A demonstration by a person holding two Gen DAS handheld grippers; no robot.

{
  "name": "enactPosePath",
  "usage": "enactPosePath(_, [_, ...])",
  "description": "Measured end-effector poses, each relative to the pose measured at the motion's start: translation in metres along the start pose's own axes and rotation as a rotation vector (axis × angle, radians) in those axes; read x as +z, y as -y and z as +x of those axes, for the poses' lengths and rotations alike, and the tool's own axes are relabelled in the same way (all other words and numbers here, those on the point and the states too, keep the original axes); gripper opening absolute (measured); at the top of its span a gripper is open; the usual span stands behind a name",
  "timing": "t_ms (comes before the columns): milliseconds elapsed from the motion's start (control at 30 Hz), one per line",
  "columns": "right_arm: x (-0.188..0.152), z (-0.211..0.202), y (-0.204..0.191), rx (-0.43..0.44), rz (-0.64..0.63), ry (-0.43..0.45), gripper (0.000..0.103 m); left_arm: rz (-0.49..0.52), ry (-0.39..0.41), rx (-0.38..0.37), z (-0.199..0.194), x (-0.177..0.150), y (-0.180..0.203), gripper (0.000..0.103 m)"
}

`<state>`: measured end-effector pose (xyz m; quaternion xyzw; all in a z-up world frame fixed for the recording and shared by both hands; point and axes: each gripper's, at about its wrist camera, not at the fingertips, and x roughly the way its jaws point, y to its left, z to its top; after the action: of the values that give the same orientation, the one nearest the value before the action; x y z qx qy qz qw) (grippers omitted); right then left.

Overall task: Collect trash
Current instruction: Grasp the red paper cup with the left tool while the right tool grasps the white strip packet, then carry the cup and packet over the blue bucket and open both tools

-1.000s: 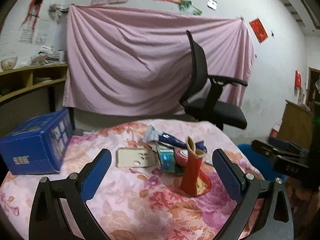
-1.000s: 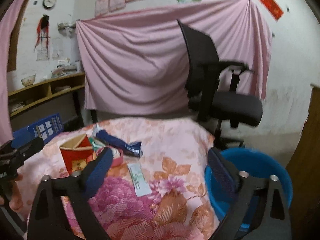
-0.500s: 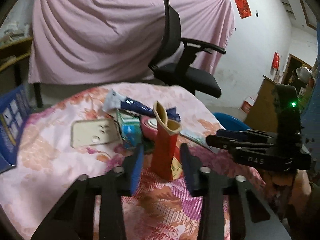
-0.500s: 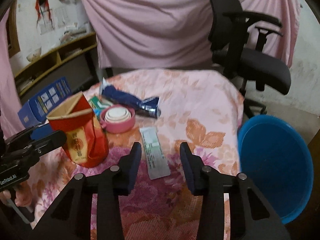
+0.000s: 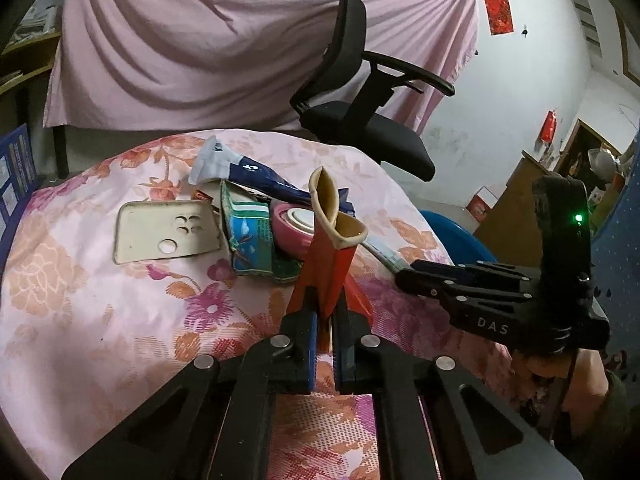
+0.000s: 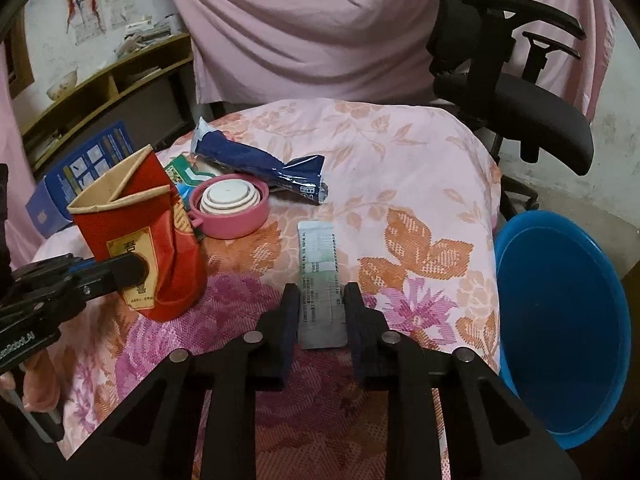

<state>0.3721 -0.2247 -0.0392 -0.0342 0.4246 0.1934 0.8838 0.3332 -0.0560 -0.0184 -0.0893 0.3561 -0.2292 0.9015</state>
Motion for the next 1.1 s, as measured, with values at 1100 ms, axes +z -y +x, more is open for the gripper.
enactPosePath(1100, [-0.037,-0.156,0.040,-0.181,0.105,0.780,0.021,0.251,0.429,0.058,-0.039,0.020,0.120,0.004])
